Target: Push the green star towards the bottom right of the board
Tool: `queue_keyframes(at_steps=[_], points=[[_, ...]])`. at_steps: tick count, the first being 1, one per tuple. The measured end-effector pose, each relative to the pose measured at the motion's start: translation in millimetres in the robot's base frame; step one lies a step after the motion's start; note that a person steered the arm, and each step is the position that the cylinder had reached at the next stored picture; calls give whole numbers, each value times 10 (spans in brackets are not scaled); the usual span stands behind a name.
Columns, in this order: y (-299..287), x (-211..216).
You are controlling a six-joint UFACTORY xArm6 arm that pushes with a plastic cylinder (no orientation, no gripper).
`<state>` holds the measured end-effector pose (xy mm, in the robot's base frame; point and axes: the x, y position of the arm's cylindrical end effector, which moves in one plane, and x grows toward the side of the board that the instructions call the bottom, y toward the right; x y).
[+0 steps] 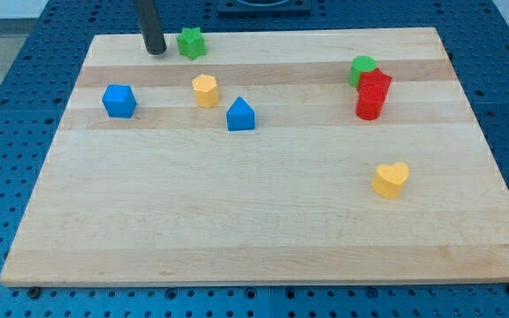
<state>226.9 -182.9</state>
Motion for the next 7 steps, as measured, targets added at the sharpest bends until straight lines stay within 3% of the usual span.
queue_keyframes(at_steps=[3, 7], points=[[163, -103], [809, -111]])
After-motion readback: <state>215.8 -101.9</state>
